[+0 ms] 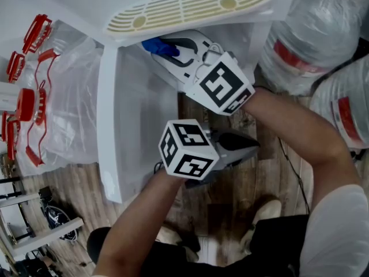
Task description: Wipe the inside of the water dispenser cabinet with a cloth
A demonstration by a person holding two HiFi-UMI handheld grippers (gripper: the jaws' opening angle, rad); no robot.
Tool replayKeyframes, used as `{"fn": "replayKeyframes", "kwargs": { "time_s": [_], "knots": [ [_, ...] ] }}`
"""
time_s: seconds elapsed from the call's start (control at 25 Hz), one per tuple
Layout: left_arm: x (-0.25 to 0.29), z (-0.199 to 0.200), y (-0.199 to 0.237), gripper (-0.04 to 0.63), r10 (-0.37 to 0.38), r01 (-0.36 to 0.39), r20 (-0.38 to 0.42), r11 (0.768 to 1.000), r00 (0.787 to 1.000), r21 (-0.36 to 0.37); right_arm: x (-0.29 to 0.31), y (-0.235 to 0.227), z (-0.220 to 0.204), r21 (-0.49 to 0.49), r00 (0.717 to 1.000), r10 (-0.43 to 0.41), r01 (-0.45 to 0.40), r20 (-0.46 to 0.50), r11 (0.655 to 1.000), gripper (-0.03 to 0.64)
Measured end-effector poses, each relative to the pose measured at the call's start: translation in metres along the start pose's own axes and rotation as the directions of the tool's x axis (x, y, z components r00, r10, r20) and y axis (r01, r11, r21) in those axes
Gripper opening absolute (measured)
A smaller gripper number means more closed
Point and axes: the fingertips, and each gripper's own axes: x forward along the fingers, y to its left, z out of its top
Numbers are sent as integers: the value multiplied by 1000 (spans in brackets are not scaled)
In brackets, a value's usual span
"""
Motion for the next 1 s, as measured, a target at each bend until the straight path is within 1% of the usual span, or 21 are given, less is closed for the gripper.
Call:
{"fn": "replayKeyframes", "kwargs": {
  "time_s": [0.04, 0.08, 0.12, 0.2, 0.28, 0.36, 0.44, 0.6, 0.76, 0.88, 1.0],
  "knots": [
    [0, -1, 0, 0, 0, 0, -1, 1000, 1000, -1, -3, 2, 2, 2, 1000, 12, -12, 10, 1000, 87],
    [0, -1, 0, 0, 0, 0, -2, 1000, 1000, -2, -6, 1, 2, 2, 1000, 7, -7, 14, 1000, 87],
    [0, -2, 0, 0, 0, 0, -3, 1000, 1000, -3, -8, -3, 0, 0, 1000, -16, 16, 9, 1000, 87],
    [1, -5, -1, 0, -2, 2, -9, 1000, 1000, -2, -12, -17, -10, -20, 995, -94, 93, -33, 995, 87],
    [3, -7, -3, 0, -7, 7, -13, 1000, 1000, 1, -13, -34, -25, -56, 979, -182, 177, -87, 983, 87],
    [4, -6, -4, 0, -12, 12, -13, 1000, 1000, 3, -11, -53, -39, -66, 960, -251, 245, -125, 967, 86],
    [4, -5, -5, 0, -13, 13, -9, 1000, 1000, 6, -5, -70, -50, -68, 942, -301, 294, -145, 953, 86],
    [3, -4, -5, 0, -13, 13, -4, 1000, 1000, 6, 5, -98, -63, -67, 913, -374, 368, -163, 927, 86],
    [2, -4, -4, 0, -12, 12, -1, 1000, 1000, 4, 14, -116, -87, -72, 885, -416, 410, -209, 909, 87],
    [1, -4, -5, 0, -15, 15, 1, 1000, 1000, 1, 19, -120, -107, -97, 871, -419, 408, -255, 908, 87],
    [0, -5, -5, 0, -16, 16, -1, 1000, 1000, 0, 23, -117, -127, -96, 864, -410, 400, -294, 912, 87]
  ]
}}
